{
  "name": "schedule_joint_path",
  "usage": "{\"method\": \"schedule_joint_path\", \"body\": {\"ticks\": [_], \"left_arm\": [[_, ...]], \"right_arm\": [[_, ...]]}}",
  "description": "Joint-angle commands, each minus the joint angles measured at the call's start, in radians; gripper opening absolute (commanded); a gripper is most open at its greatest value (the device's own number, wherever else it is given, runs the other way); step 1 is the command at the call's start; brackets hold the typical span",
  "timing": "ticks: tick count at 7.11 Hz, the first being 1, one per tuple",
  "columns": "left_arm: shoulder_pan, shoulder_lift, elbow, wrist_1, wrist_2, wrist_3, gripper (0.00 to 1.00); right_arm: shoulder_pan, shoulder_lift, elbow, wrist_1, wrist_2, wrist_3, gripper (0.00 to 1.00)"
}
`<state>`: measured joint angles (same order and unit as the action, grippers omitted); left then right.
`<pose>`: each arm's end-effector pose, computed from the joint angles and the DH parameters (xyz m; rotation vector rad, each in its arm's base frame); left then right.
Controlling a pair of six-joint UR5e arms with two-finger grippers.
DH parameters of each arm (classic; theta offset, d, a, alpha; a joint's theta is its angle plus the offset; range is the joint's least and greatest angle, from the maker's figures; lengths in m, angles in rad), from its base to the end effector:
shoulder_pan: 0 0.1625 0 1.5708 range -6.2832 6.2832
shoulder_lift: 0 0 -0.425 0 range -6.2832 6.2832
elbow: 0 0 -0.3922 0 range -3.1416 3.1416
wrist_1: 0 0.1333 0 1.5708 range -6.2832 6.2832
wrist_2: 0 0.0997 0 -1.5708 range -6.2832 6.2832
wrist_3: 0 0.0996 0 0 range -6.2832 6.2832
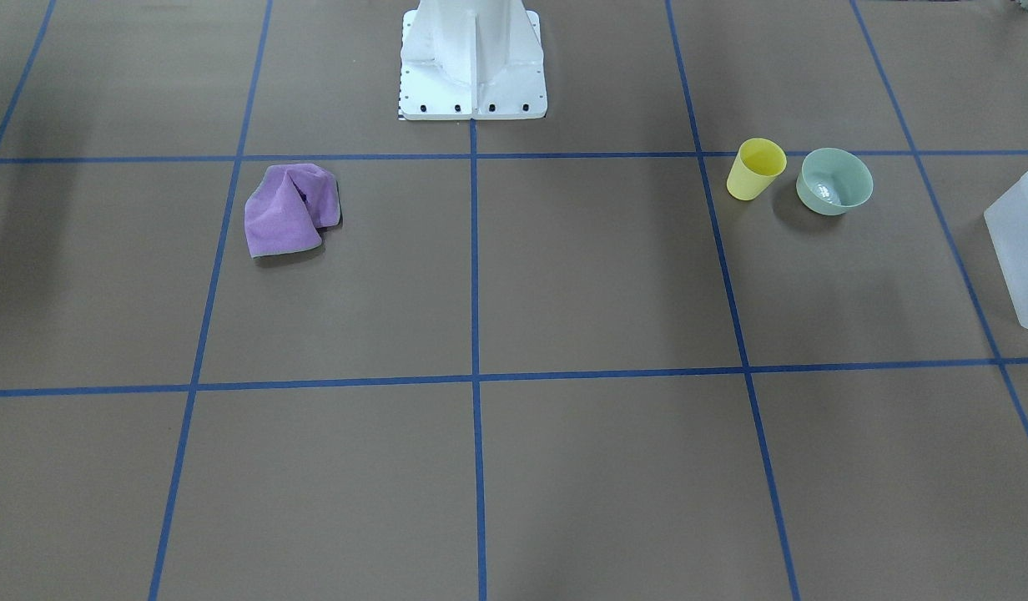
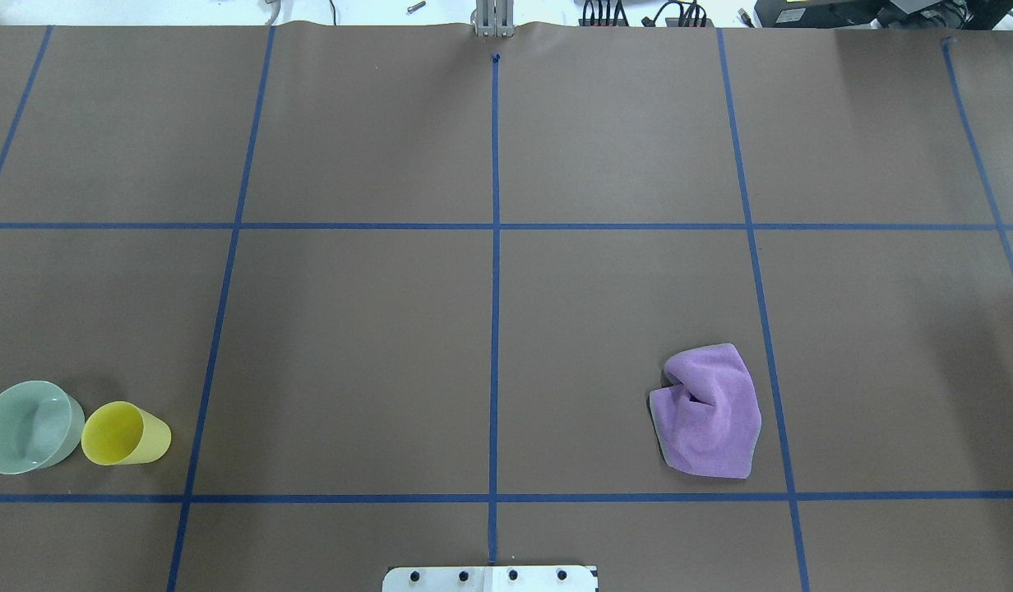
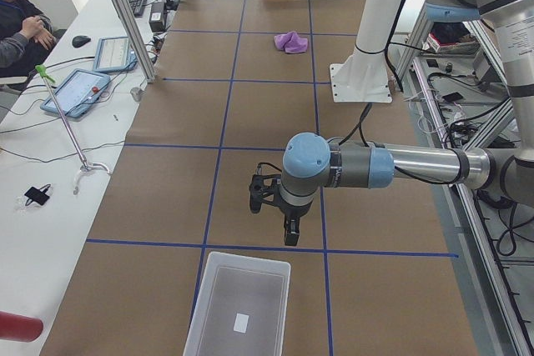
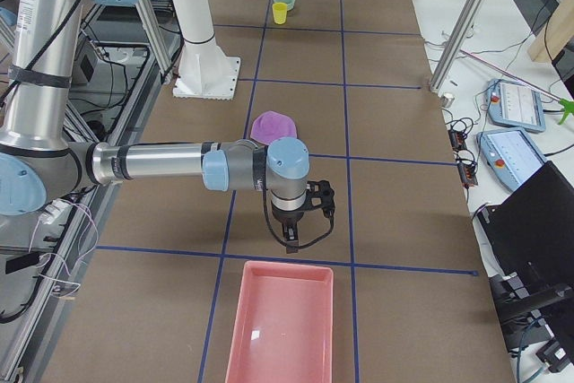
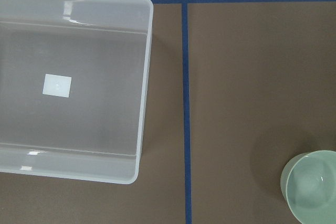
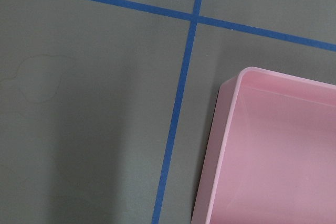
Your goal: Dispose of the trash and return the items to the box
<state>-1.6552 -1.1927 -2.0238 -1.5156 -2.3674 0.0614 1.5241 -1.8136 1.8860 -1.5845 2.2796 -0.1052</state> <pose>-0.0901 -0.3288 0.5958 0.0766 0.7931 -0.0139 0.0501 -0.3957 0.6163 0.0770 -0.7075 -0.1662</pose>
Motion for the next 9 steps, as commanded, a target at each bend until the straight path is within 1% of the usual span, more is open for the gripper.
{"method": "schedule_joint_path", "body": {"ticks": [1, 7, 9], "left_arm": [[0.002, -0.002, -0.009, -0.009, 0.048, 0.002, 0.99], [0.003, -0.025, -0.053, -0.011, 0.037, 0.000, 0.99], [0.003, -0.053, -0.064, -0.011, 0.039, -0.002, 0.99]], "right_arm": [[-0.001, -0.001, -0.002, 0.001, 0.001, -0.004, 1.00], [0.002, 0.005, 0.013, 0.005, 0.004, -0.007, 1.00], [0.002, 0.005, 0.059, 0.003, 0.012, 0.005, 1.00]]}}
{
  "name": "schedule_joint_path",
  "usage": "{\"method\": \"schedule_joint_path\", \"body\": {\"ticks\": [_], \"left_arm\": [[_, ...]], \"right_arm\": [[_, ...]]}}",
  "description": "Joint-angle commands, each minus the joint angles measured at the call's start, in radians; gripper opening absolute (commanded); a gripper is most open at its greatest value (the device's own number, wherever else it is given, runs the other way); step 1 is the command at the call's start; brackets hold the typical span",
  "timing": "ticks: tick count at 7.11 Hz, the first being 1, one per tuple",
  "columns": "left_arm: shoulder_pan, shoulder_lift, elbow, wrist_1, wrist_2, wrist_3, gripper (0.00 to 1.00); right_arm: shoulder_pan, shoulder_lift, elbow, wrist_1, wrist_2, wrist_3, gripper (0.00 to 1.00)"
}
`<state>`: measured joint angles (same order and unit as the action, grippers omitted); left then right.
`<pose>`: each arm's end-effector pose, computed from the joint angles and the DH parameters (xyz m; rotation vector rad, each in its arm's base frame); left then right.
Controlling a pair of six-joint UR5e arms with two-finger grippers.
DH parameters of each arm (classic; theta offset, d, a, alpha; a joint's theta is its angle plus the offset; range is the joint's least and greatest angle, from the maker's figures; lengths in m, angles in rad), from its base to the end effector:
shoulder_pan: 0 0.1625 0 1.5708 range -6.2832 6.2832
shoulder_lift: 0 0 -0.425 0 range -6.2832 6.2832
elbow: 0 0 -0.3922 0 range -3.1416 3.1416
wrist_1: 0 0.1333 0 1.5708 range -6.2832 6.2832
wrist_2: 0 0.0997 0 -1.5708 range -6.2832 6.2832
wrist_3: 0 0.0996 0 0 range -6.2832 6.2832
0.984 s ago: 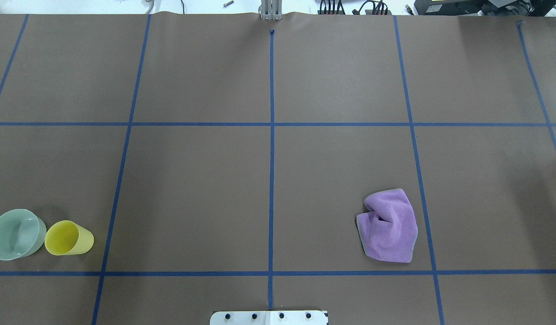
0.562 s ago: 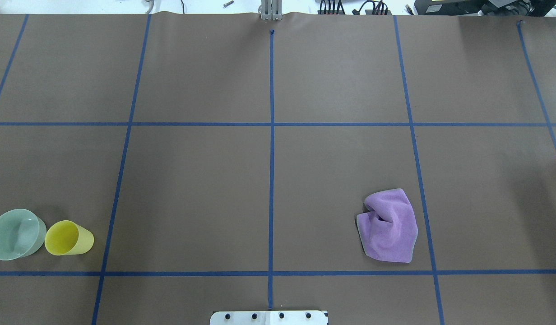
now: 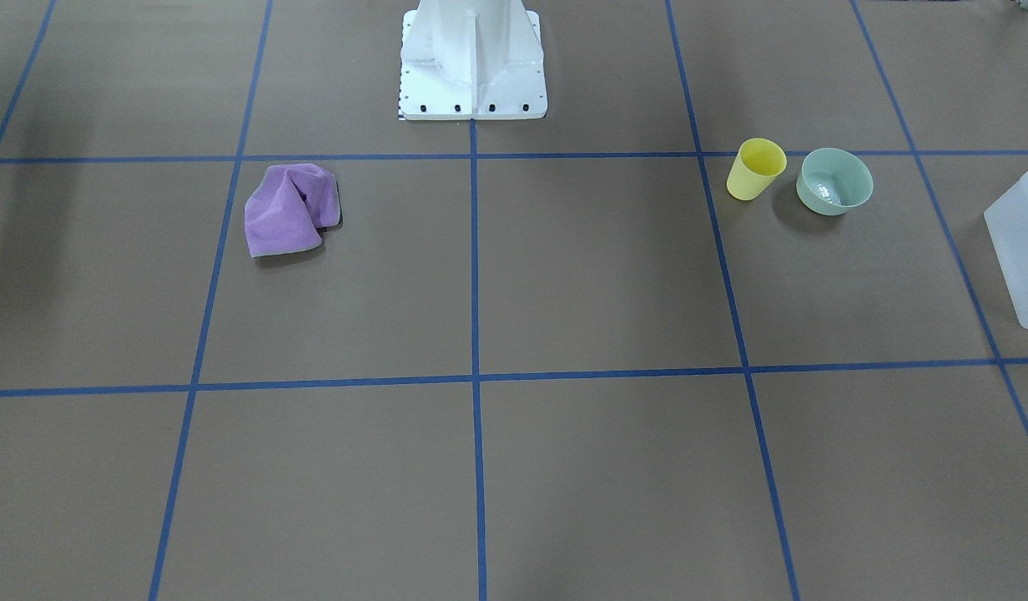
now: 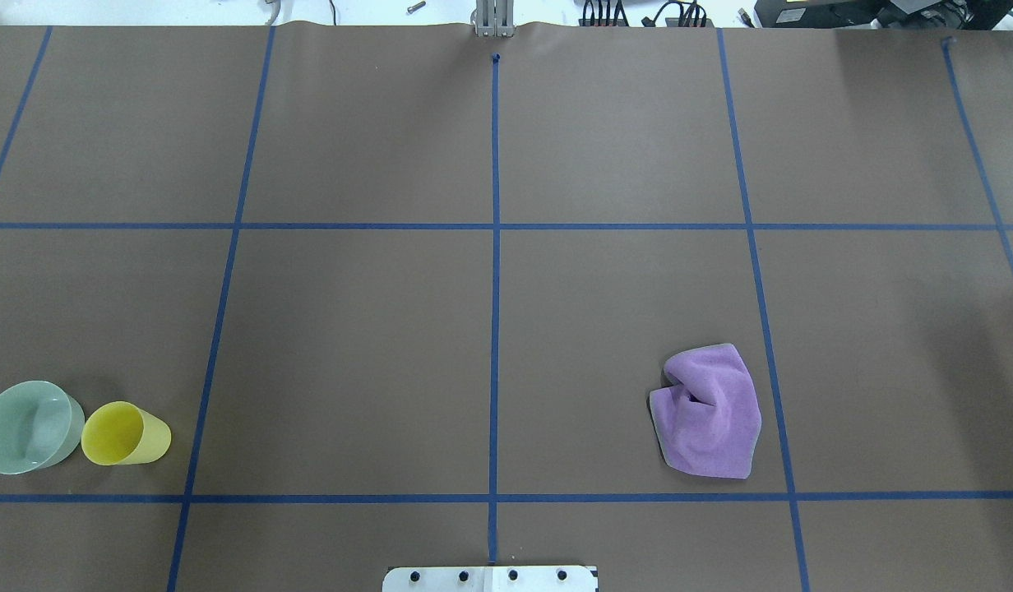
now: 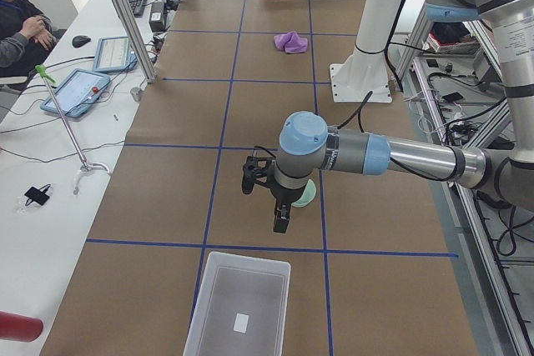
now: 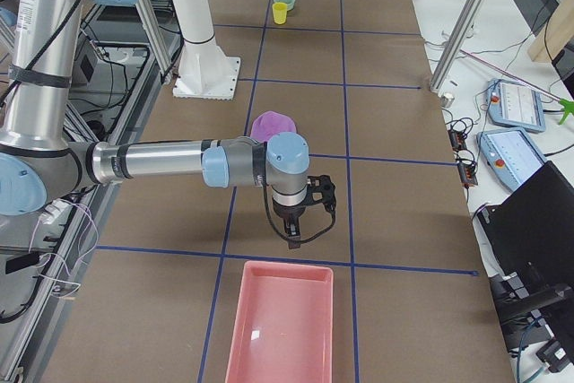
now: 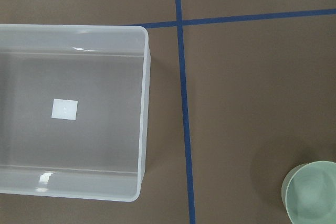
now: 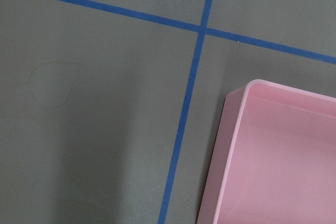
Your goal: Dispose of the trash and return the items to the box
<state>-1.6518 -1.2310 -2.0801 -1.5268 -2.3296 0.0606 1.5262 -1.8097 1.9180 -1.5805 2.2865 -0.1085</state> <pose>-0.0931 -0.3465 0.5563 0.1727 0.7474 0.0282 0.0502 -0.3986 0.5980 0.1173 -0.7127 -0.1817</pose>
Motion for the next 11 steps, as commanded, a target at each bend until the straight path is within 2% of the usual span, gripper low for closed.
{"method": "schedule_joint_path", "body": {"ticks": [1, 2, 4, 7, 8, 10, 11], "left_arm": [[0.000, -0.054, 0.002, -0.025, 0.003, 0.002, 0.99], [0.000, -0.059, 0.012, -0.091, 0.007, -0.001, 0.99], [0.001, -0.096, 0.075, -0.302, -0.002, -0.011, 0.99], [0.007, -0.070, 0.117, -0.390, -0.030, -0.011, 0.99], [0.061, -0.065, 0.117, -0.391, -0.092, -0.016, 0.99], [0.205, -0.067, 0.117, -0.447, -0.114, -0.291, 0.99], [0.298, -0.056, 0.118, -0.534, -0.109, -0.430, 0.99]], "right_arm": [[0.002, 0.024, 0.039, -0.001, 0.023, 0.012, 1.00], [0.000, 0.042, 0.047, 0.001, 0.045, 0.018, 1.00], [-0.001, 0.079, 0.122, 0.001, 0.051, 0.016, 1.00], [-0.023, 0.112, 0.137, -0.001, 0.074, 0.019, 1.00], [-0.041, 0.113, 0.154, -0.001, 0.076, 0.044, 1.00], [-0.142, 0.134, 0.202, 0.001, 0.053, 0.302, 1.00], [-0.187, 0.135, 0.214, 0.029, -0.006, 0.375, 1.00]]}}
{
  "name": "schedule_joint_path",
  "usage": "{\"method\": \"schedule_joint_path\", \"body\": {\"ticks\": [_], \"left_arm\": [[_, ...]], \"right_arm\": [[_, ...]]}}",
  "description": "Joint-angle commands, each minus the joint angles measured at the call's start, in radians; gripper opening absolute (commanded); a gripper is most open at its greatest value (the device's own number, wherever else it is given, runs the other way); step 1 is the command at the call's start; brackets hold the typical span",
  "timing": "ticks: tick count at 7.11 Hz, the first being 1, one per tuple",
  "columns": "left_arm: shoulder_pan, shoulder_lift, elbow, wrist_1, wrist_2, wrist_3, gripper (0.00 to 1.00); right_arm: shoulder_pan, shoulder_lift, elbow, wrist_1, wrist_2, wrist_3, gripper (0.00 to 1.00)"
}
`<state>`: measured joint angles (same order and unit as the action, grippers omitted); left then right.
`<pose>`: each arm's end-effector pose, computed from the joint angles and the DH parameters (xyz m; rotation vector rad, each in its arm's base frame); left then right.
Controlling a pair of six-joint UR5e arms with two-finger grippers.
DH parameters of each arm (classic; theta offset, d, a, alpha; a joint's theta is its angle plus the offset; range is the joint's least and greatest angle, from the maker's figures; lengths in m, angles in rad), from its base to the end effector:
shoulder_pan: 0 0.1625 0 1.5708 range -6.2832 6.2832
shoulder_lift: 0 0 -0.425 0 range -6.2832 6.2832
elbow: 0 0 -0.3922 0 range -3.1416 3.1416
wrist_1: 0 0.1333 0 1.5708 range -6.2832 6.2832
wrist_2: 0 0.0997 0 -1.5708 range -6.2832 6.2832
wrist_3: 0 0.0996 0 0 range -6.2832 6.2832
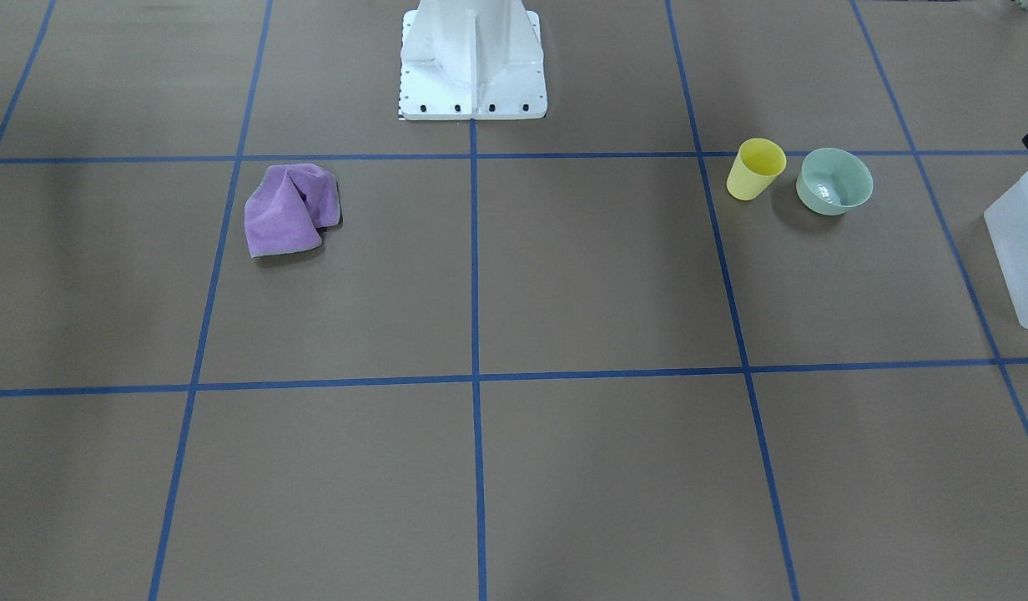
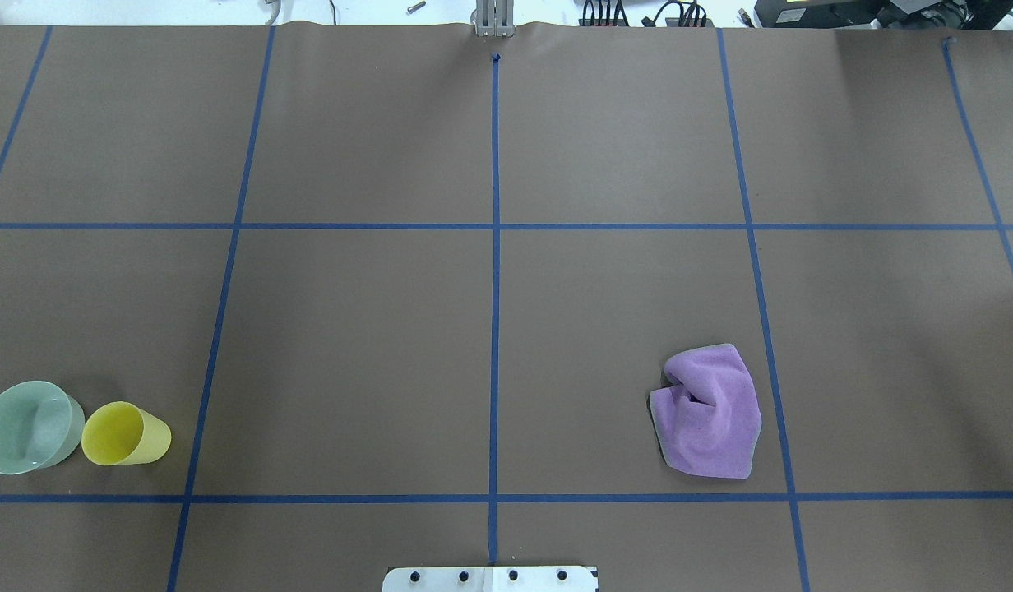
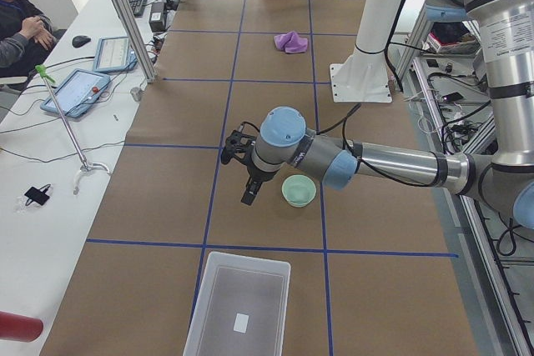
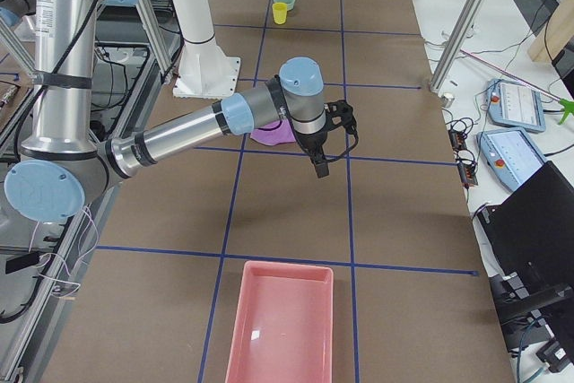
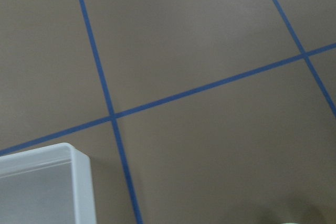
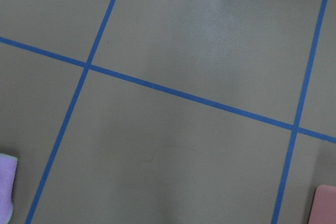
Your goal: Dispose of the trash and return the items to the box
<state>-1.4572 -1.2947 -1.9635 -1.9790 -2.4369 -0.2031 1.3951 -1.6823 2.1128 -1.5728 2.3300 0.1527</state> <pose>-0.0126 -0.3963 0.5317 0.3513 0.9112 0.1449 -0.0114 -0.4345 0.4455 0.2800 -0.8042 -0.1842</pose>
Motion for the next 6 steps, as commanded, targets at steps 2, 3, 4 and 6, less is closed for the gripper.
{"method": "schedule_joint_path", "body": {"ticks": [2, 3, 4, 6], "left_arm": [[0.266, 0.012, 0.002, -0.189, 0.027, -0.367, 0.99], [0.381, 0.026, 0.002, -0.254, 0.124, -0.486, 0.99], [0.497, 0.031, 0.002, -0.323, 0.212, -0.613, 0.99], [0.683, 0.032, 0.000, -0.401, 0.346, -0.773, 0.99]], "right_arm": [[-0.088, 0.004, 0.019, 0.054, -0.089, 0.183, 1.00], [-0.090, 0.000, 0.019, 0.056, -0.092, 0.183, 1.00], [-0.090, -0.002, 0.018, 0.056, -0.092, 0.183, 1.00], [-0.090, -0.004, 0.021, 0.063, -0.092, 0.182, 1.00]]}}
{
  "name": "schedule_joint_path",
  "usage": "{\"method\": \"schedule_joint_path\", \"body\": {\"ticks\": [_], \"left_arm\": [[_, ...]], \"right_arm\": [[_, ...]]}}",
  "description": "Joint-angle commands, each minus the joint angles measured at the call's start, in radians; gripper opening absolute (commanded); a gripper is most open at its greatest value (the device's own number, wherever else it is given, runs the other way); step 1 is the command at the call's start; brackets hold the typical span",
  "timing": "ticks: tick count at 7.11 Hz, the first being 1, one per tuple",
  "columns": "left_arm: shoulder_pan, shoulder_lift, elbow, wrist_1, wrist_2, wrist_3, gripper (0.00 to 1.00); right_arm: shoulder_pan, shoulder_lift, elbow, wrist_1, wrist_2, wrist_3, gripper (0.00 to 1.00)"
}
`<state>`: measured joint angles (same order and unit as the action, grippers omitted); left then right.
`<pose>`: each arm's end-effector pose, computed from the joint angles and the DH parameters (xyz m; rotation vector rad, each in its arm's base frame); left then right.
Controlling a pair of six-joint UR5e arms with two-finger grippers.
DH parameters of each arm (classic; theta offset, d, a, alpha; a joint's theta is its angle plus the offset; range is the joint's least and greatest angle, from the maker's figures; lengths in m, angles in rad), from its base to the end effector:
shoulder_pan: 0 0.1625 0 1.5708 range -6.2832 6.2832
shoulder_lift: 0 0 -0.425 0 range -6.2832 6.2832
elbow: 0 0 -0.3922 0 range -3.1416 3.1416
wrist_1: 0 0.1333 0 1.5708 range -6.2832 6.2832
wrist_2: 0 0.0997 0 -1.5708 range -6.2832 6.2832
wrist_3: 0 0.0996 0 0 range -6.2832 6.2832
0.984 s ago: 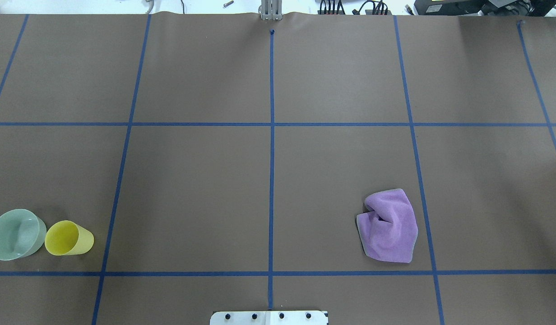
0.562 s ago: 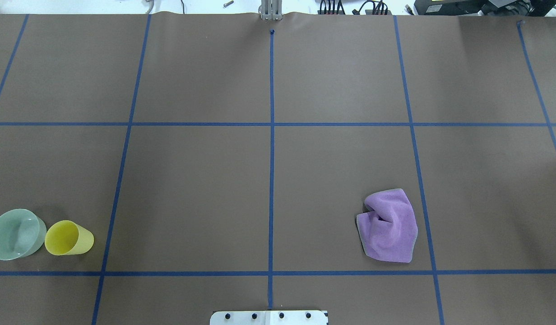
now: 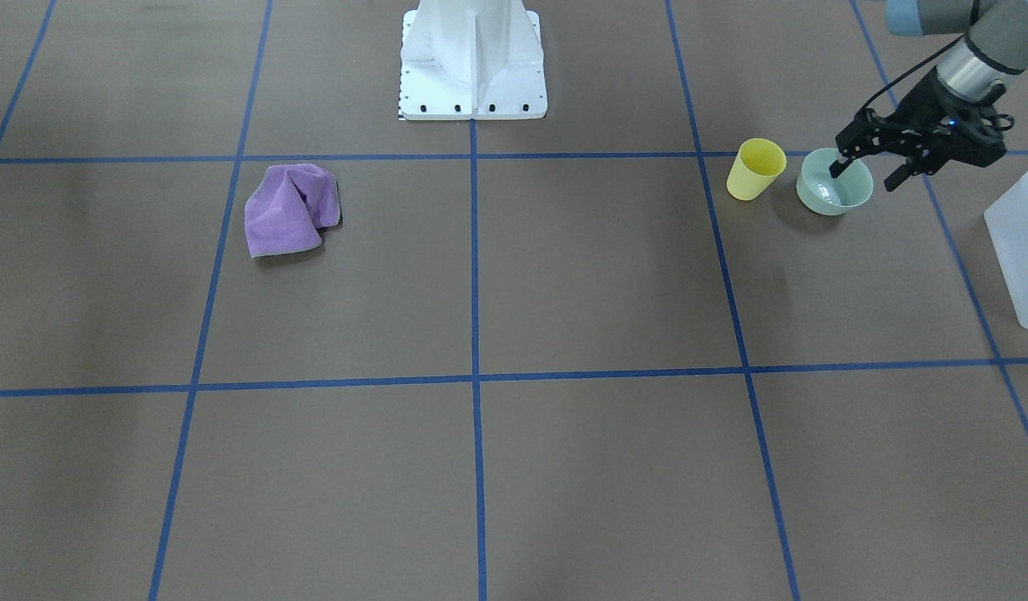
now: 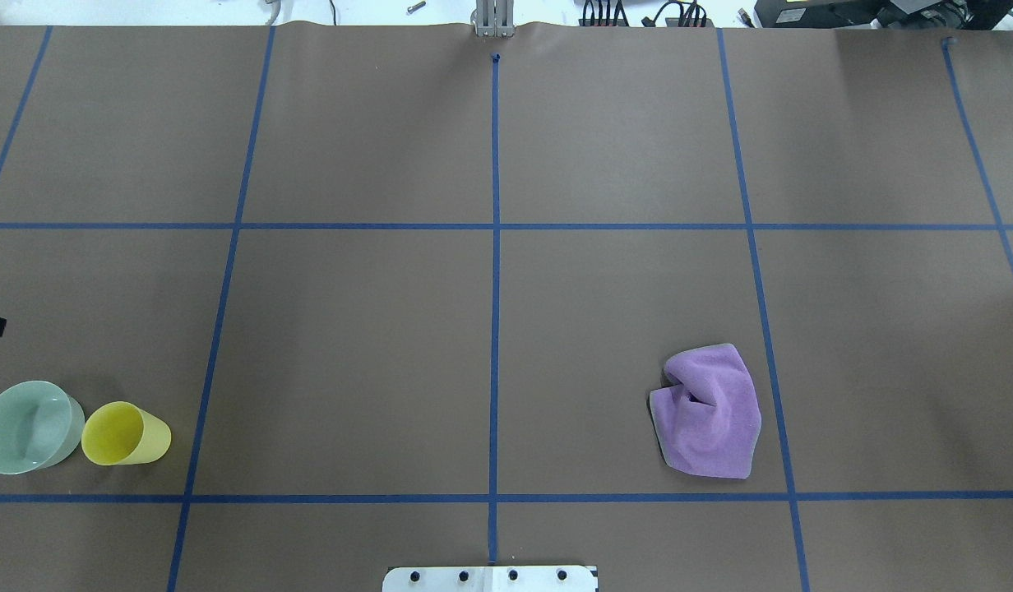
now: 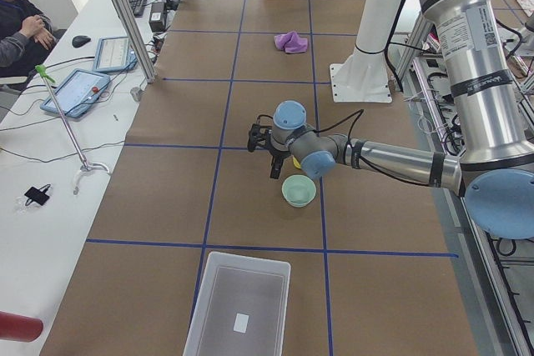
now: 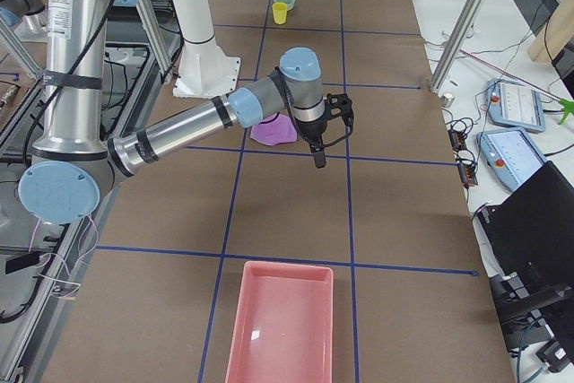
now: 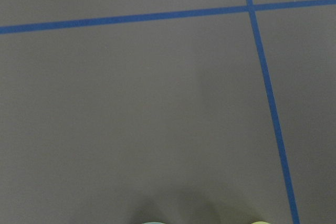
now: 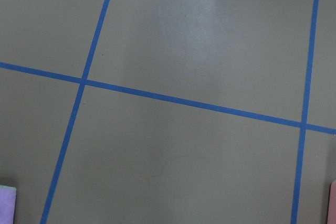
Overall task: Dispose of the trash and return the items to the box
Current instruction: 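Reach the left gripper to the yellow cup and grasp it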
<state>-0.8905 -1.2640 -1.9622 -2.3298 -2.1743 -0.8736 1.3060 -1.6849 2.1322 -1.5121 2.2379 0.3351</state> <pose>0.1856 -0.3515 0.5145 0.1848 0.9745 0.0772 -0.0435 -0.4341 0.4352 0.2721 -0.7667 -0.1023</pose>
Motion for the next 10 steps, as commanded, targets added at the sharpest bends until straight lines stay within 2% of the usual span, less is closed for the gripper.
{"method": "schedule_joint_path", "body": {"ticks": [1, 2, 6, 7, 8, 10], "left_arm": [[0.171, 0.000, -0.001, -0.065, 0.117, -0.140, 0.99], [0.211, 0.003, -0.001, -0.065, 0.146, -0.143, 0.99], [0.263, 0.077, -0.001, -0.161, 0.148, -0.134, 0.96], [0.283, 0.077, 0.000, -0.161, 0.159, -0.137, 0.78], [0.291, 0.077, 0.002, -0.160, 0.163, -0.139, 0.48], [0.291, 0.069, 0.002, -0.161, 0.163, -0.142, 0.05]], "right_arm": [[-0.001, -0.001, 0.002, 0.003, 0.000, -0.001, 1.00], [-0.001, -0.001, 0.002, 0.003, 0.000, -0.001, 1.00], [-0.001, 0.001, 0.002, 0.003, -0.001, -0.001, 1.00], [-0.001, 0.001, 0.002, 0.003, -0.001, -0.001, 1.00], [-0.001, -0.001, 0.002, 0.003, -0.001, -0.001, 1.00], [-0.001, -0.001, 0.002, 0.003, -0.018, -0.001, 1.00]]}}
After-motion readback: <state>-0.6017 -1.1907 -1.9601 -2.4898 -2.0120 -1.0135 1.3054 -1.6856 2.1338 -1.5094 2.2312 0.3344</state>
